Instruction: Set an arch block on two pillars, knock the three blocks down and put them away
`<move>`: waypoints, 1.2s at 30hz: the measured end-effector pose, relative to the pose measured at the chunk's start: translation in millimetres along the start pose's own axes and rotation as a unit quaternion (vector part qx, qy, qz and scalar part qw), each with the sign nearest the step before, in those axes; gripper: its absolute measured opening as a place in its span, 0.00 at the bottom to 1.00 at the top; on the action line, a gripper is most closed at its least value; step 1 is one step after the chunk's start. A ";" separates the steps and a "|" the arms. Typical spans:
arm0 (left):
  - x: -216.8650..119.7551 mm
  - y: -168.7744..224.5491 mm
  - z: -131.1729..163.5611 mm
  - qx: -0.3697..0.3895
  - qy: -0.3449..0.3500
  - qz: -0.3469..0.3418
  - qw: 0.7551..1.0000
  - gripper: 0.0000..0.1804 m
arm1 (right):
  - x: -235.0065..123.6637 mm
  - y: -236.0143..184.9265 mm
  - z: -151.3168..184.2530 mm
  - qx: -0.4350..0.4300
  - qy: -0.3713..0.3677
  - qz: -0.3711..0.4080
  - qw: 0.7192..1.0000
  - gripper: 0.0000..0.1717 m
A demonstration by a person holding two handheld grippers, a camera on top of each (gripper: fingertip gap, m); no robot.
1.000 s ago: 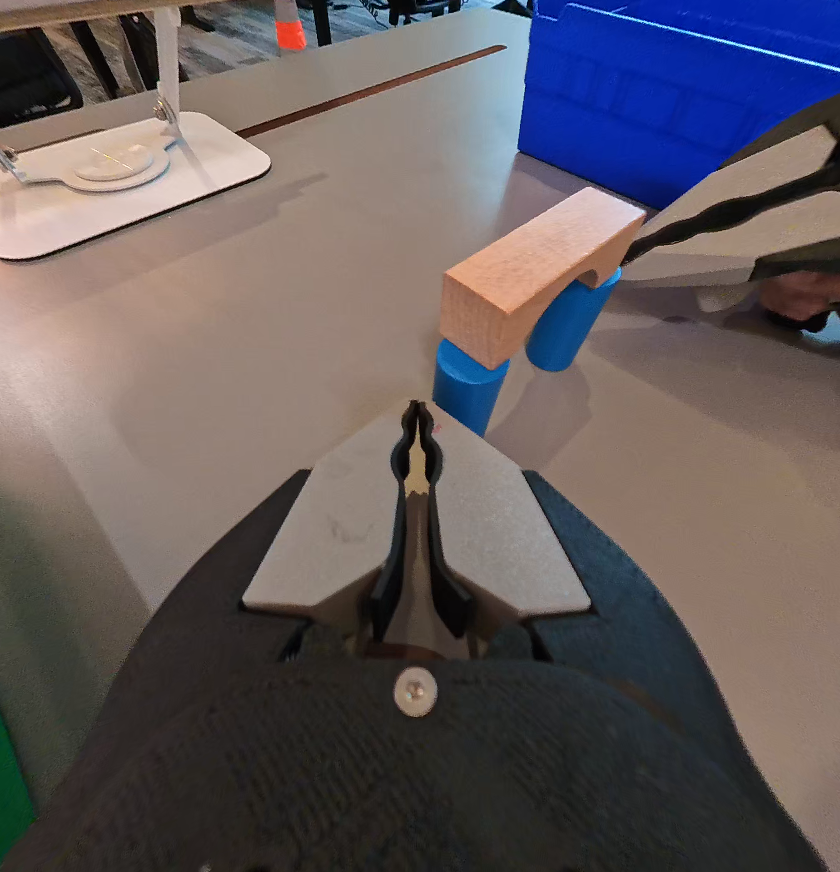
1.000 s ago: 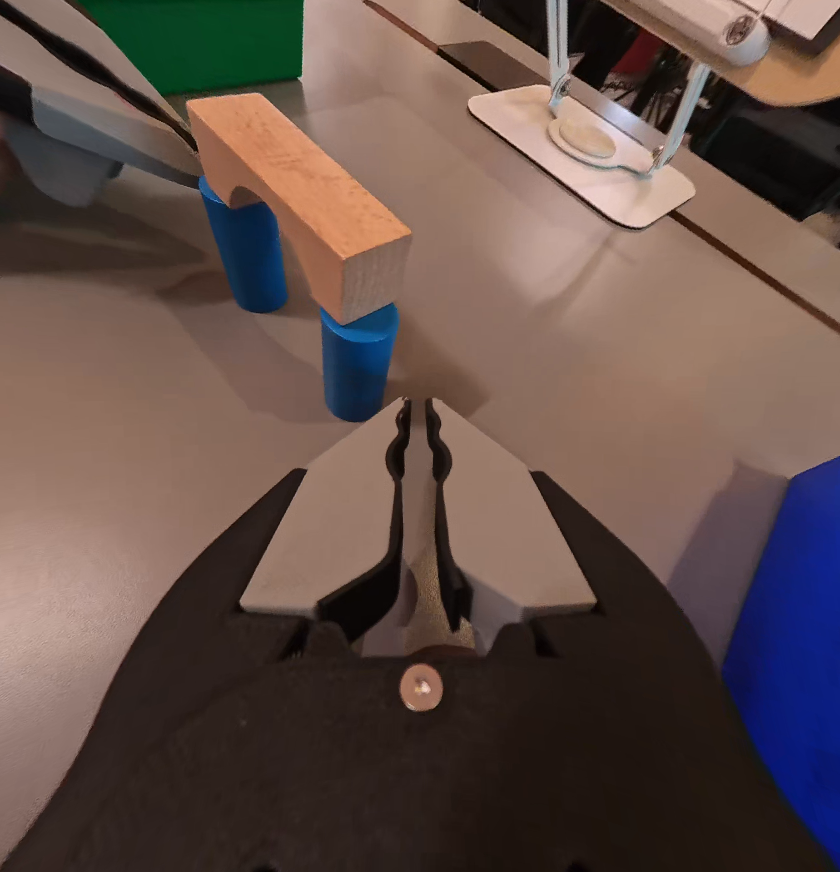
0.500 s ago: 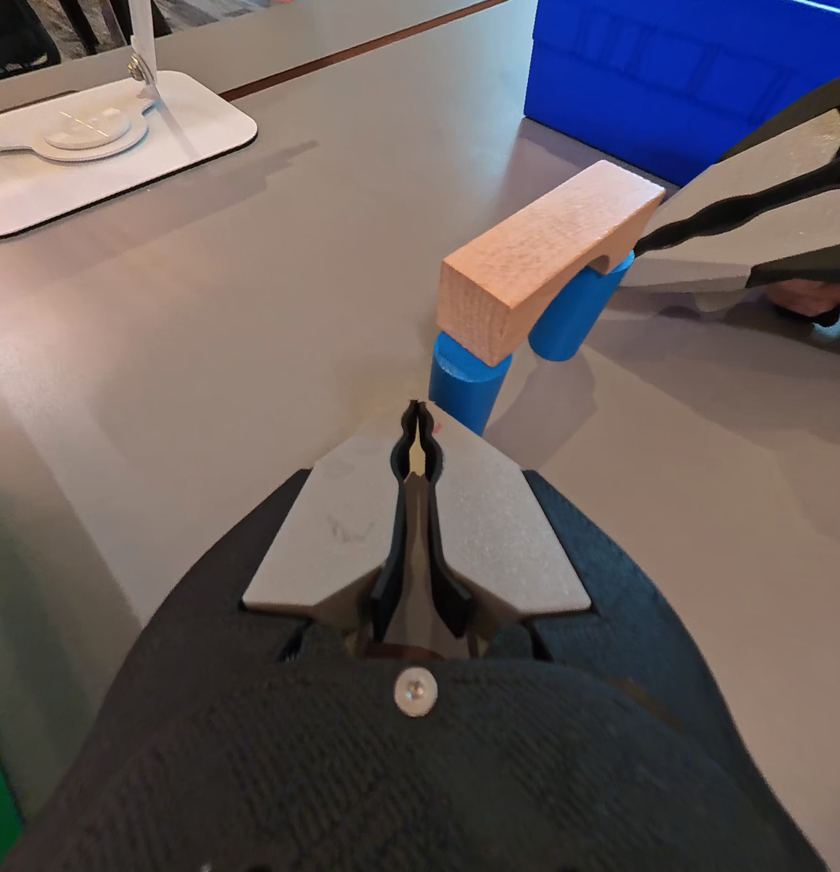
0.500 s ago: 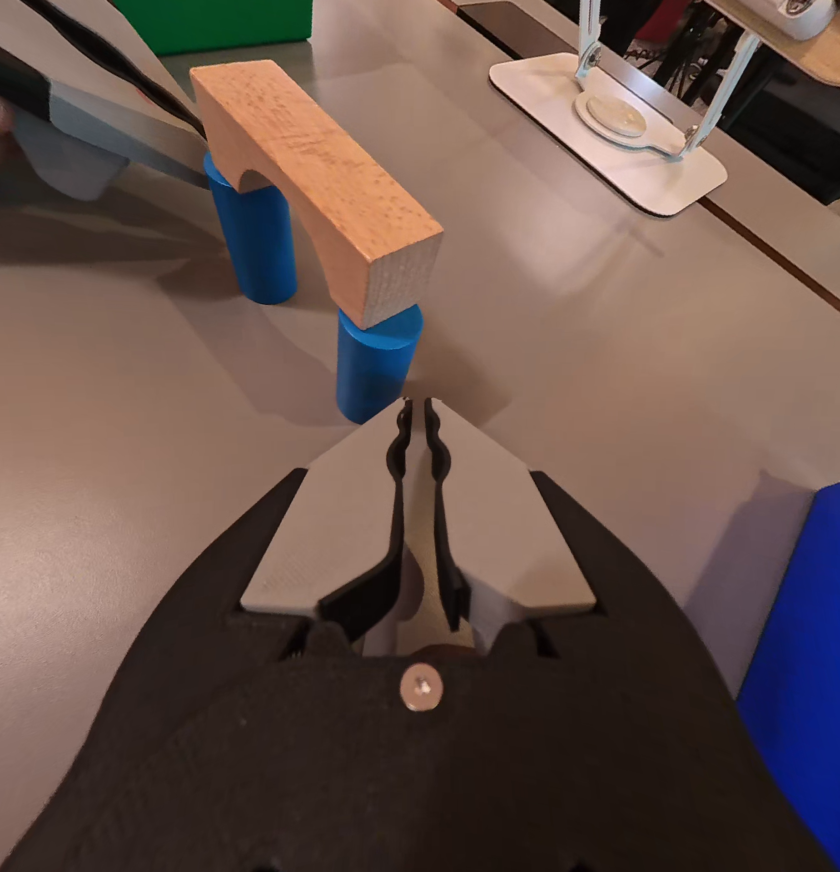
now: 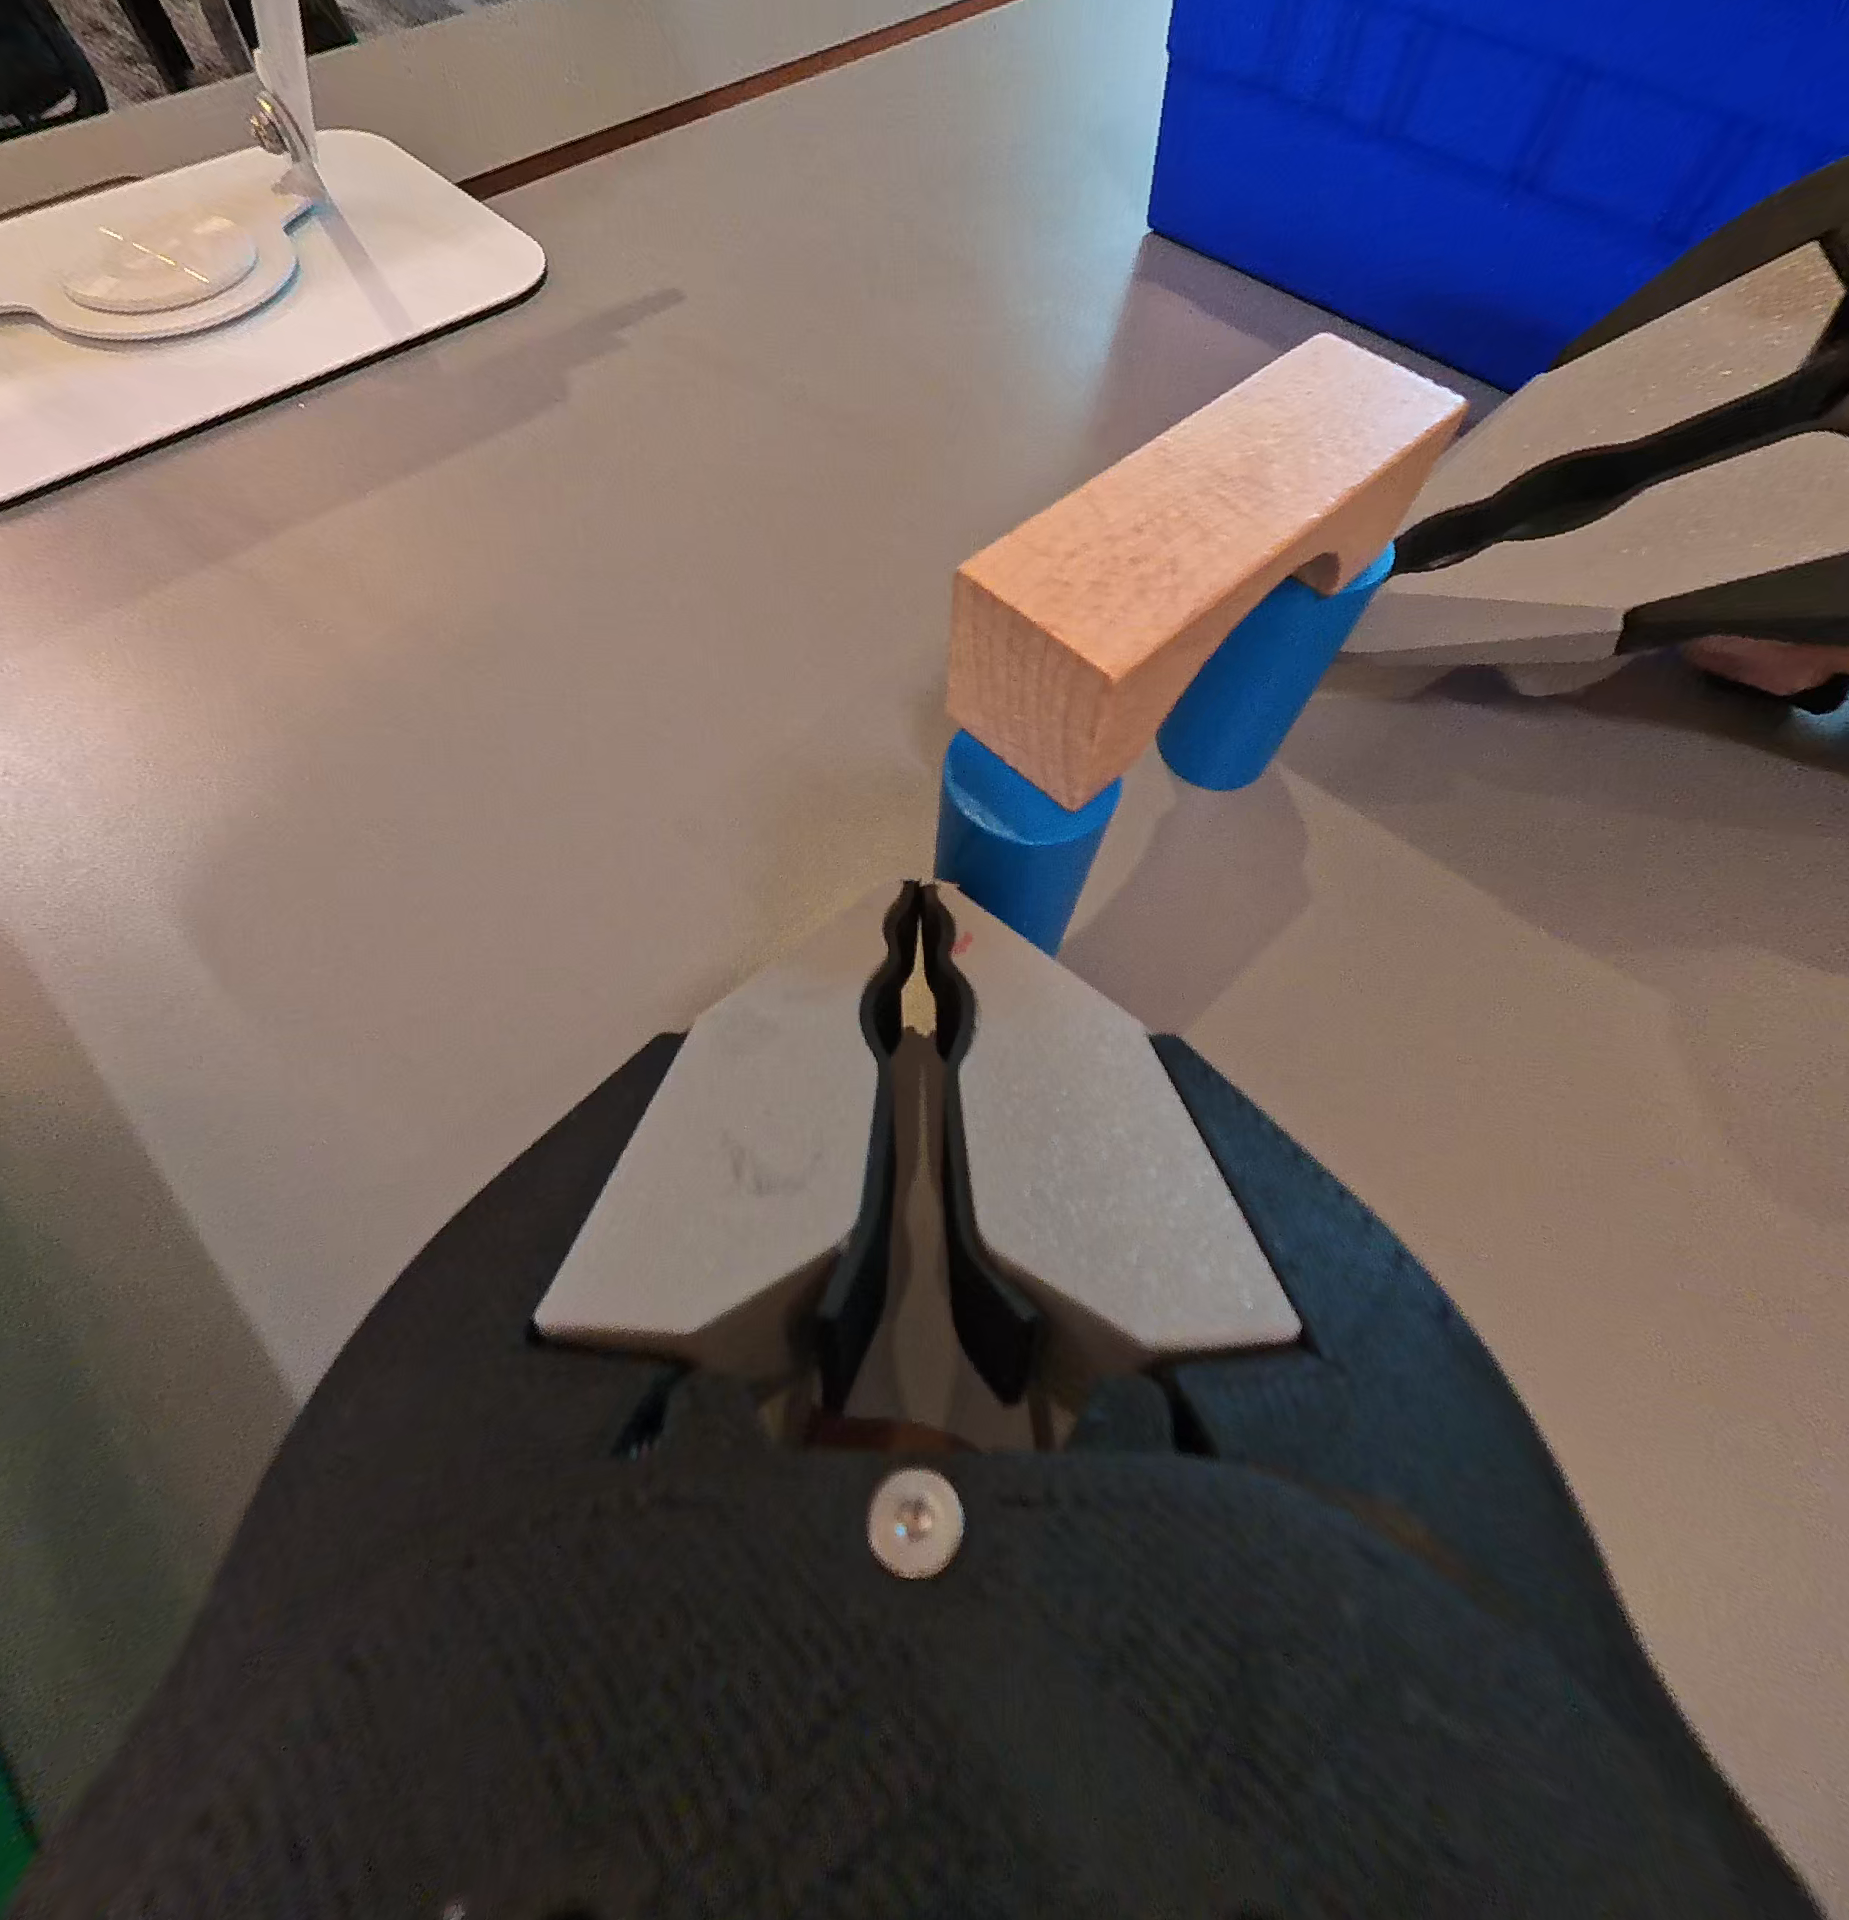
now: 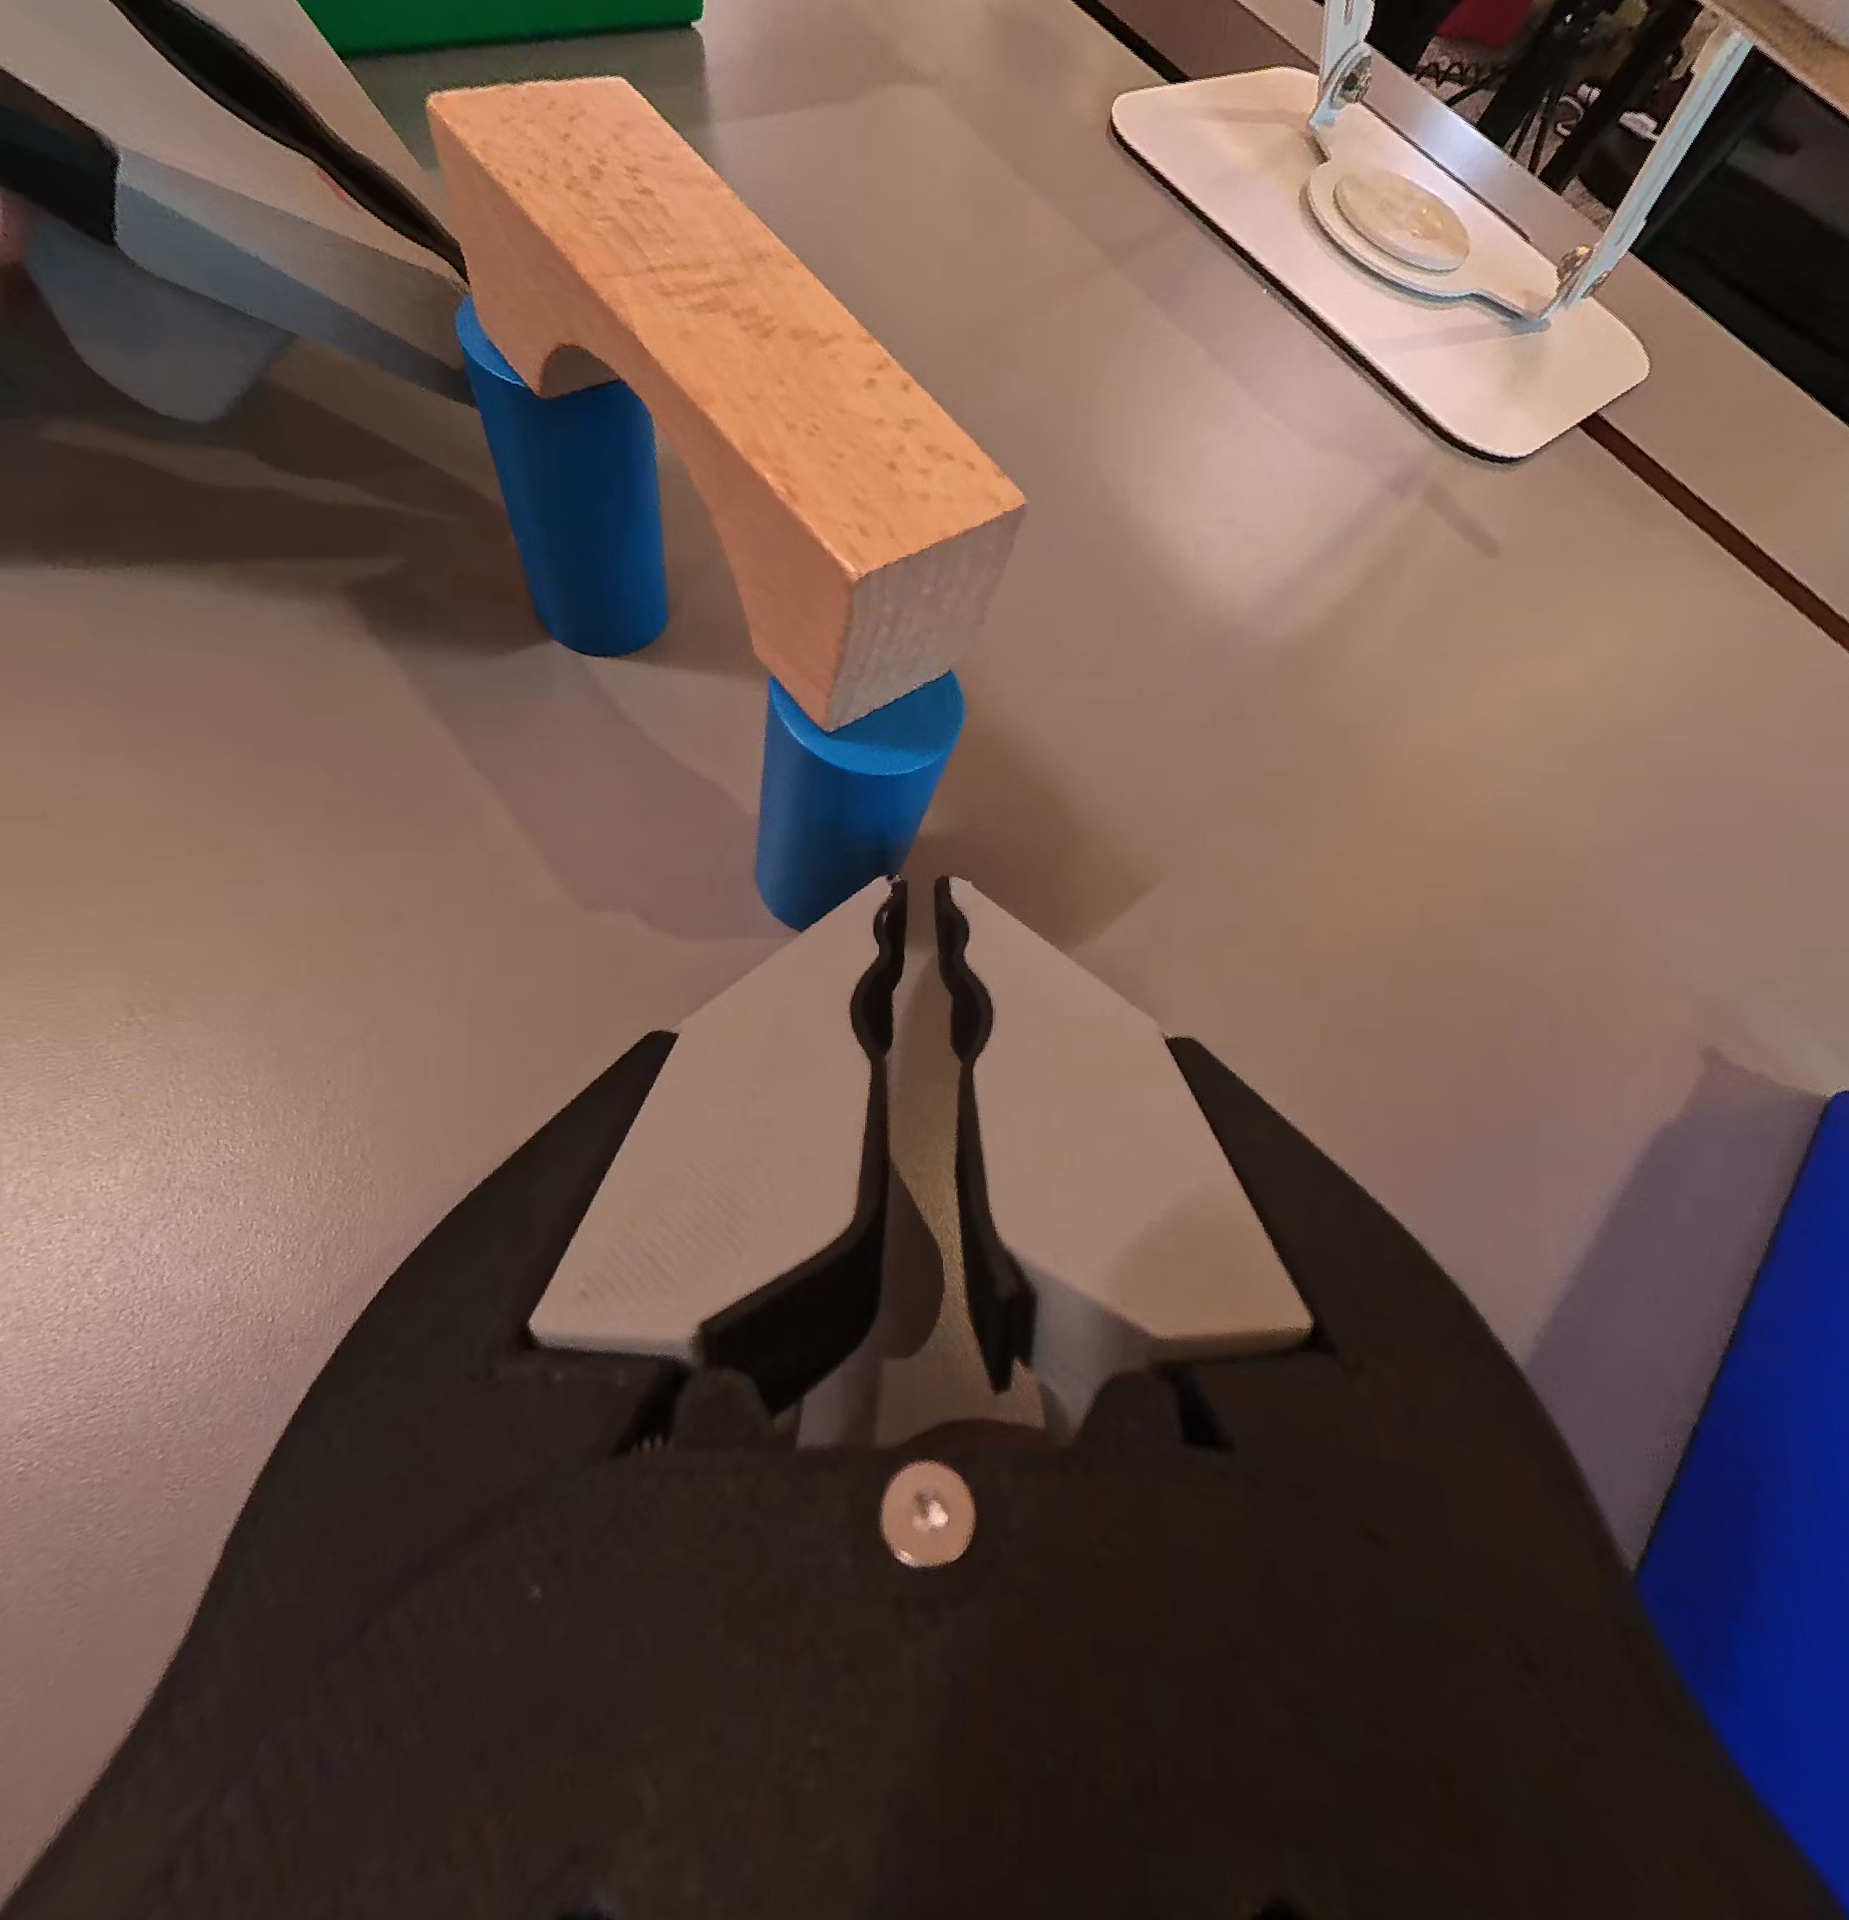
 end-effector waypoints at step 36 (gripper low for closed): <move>-1.0 -0.2 -2.2 -0.014 0.017 0.004 1.000 0.00 | 0.2 -0.2 -0.4 0.002 0.002 0.002 1.000 0.04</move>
Point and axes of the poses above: each gripper's, where its closed fingertips meet, x out along the fingers, z out of its underside, y = z × x across the jaws, the point moved 7 cm from there along -x, back along the fingers, and after that the axes turned 8 degrees about z, right-handed, at the moved point
